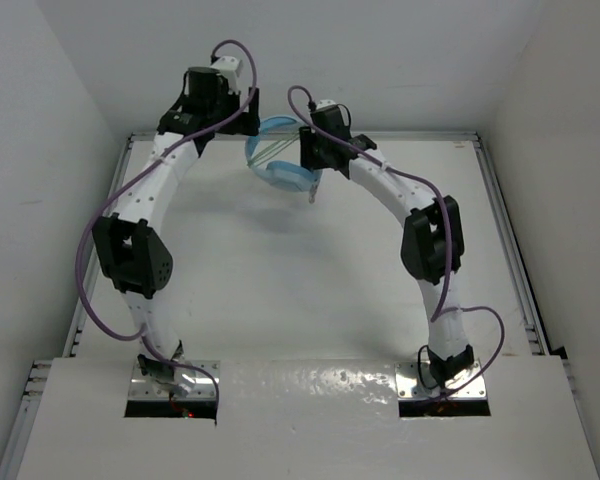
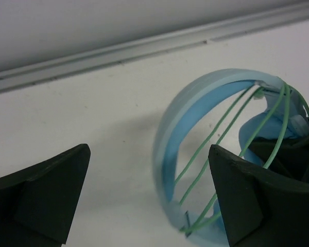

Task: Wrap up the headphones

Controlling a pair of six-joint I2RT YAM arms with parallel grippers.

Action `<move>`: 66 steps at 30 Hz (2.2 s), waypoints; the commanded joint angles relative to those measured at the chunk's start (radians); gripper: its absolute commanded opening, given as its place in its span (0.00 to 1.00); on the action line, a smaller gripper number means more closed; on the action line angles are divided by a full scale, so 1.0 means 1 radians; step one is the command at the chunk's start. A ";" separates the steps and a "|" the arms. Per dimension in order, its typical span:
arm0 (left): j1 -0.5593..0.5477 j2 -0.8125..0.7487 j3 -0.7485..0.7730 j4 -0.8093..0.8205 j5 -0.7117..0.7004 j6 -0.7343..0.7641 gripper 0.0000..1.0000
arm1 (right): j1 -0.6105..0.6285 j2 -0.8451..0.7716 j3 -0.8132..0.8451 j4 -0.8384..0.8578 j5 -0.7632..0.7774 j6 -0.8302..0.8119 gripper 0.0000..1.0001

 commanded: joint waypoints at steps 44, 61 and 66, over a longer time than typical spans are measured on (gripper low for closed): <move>0.280 -0.097 -0.187 0.012 -0.046 -0.057 1.00 | -0.122 0.346 0.185 0.271 0.282 0.256 0.43; 0.310 -0.106 -0.198 0.010 -0.025 -0.068 1.00 | -0.123 0.343 0.164 0.256 0.262 0.279 0.60; 0.311 -0.105 -0.200 0.012 -0.016 -0.068 1.00 | -0.123 0.337 0.159 0.265 0.262 0.279 0.64</move>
